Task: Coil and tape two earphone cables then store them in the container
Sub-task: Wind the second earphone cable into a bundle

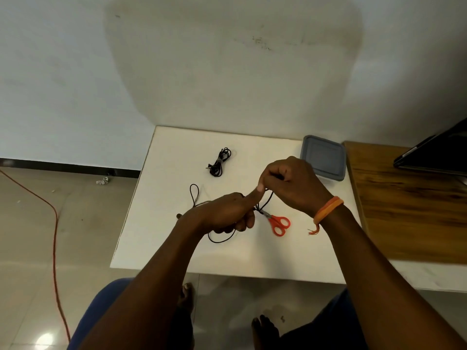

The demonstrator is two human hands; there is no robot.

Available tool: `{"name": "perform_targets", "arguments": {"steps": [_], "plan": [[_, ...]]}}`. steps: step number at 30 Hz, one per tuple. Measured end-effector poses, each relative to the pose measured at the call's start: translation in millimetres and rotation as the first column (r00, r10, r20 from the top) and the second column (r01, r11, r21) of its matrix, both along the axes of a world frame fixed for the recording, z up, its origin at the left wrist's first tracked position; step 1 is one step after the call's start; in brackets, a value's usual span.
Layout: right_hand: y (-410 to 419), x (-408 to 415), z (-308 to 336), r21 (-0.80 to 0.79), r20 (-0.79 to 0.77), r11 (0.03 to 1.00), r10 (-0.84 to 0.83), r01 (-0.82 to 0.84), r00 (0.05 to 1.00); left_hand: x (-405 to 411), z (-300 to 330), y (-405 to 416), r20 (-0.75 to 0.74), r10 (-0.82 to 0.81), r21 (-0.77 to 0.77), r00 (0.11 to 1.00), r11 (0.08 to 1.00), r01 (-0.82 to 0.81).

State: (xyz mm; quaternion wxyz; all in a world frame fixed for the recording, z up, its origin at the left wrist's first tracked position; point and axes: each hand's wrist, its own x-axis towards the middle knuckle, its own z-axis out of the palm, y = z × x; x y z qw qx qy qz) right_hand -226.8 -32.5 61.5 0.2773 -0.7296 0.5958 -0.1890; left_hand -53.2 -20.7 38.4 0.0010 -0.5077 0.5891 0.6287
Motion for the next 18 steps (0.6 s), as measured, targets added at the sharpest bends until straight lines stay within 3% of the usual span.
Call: {"name": "perform_targets", "arguments": {"steps": [5,10,18], "plan": [[0.6,-2.4,3.9,0.128,0.177,0.991,-0.065,0.042,0.982,4.3,4.2,1.2,-0.225,-0.007,0.188,0.974,0.981,0.05],[-1.0,-2.5,10.0,0.288,0.396,0.947,-0.254,0.143,0.883,8.7,5.8,-1.9,-0.394,0.126,0.325,0.91,0.946,0.01],[-6.4,-11.4,9.8,0.54,0.573,0.799,-0.579,0.264,0.581,13.3,0.9,-5.1,-0.39,0.211,0.148,0.896,0.975,-0.165]]}}
